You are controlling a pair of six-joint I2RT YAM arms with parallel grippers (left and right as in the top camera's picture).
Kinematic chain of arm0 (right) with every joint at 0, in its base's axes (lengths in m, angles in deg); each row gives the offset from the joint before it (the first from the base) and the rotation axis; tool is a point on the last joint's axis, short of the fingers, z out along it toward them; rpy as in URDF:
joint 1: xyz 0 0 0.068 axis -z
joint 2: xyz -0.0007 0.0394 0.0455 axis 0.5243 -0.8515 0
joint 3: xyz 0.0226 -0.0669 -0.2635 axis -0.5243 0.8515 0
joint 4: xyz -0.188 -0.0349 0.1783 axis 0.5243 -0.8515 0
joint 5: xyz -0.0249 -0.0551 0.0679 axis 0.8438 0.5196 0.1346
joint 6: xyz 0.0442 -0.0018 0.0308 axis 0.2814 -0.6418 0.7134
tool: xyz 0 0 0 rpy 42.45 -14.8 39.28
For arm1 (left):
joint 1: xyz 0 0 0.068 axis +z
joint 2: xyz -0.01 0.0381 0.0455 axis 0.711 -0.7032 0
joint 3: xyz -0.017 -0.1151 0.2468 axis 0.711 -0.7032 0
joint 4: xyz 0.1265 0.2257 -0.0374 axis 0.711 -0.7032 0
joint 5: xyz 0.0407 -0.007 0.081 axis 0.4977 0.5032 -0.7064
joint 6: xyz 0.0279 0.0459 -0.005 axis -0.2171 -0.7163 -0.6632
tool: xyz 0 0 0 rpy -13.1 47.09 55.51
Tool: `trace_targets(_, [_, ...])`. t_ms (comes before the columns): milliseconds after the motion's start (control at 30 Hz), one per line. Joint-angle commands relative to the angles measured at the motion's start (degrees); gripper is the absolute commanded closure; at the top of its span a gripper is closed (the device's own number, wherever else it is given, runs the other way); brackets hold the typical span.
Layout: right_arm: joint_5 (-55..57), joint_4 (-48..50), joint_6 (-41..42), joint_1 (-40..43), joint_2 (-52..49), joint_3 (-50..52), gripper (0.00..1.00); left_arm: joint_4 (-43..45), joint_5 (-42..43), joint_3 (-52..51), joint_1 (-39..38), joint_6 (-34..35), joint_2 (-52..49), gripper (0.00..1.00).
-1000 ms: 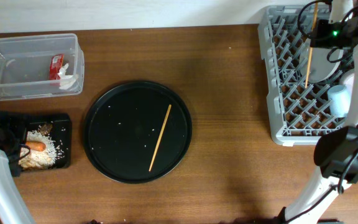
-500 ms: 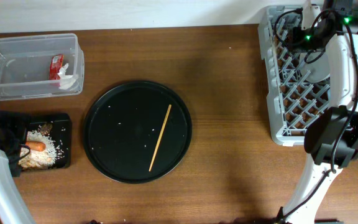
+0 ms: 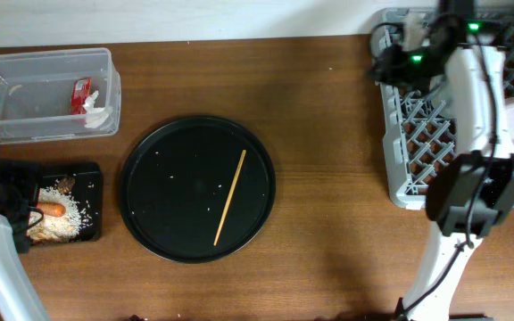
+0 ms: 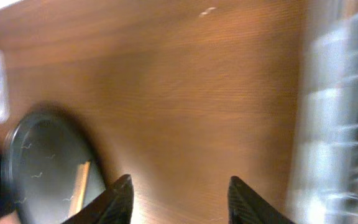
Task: Sort waste into correct bins and load items into the dishwasher rack
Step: 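Carry the chopstick to the rack and insert it upright, then return the right gripper and grasp the second chopstick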
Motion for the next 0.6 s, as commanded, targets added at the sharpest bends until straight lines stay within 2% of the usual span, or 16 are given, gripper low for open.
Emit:
trace_targets(0, [-1.81,-1.68,9.75,-8.24,2.32,0.02,0.56,-0.04,-0.46,0.07,0.20,0.57,0.39,0.01])
trace_targets(67, [5.07,-3.45,13.86,-13.68,2.29,0.04,0.56,-0.04,-0.44,0.07,0.20,0.57,0.39,0.01])
trace_targets(233, [32.26,-6.25,31.74,-30.75,2.25,0.26,0.50,-0.04,-0.46,0.07,0.20,0.57,0.39,0.01])
trace_targets(267, [35.43,-6.27,35.76,-34.12,2.16,0.42,0.29,-0.04,-0.46,0.07,0.20,0.57,0.39,0.01])
trace_targets(300, [37.42,-6.16,39.30,-37.11,2.03,0.59,0.02,-0.04,-0.46,0.07,0.20,0.57,0.39,0.01])
trace_targets(400, [39.19,-4.96,45.35,-43.91,0.87,0.74,0.02,-0.04,-0.44,0.07,0.20,0.57,0.39,0.01])
trace_targets(567, [40.04,1.75,45.46,-53.57,-3.37,0.74,0.02,-0.04,-0.44,0.07,0.20,0.57,0.39,0.01])
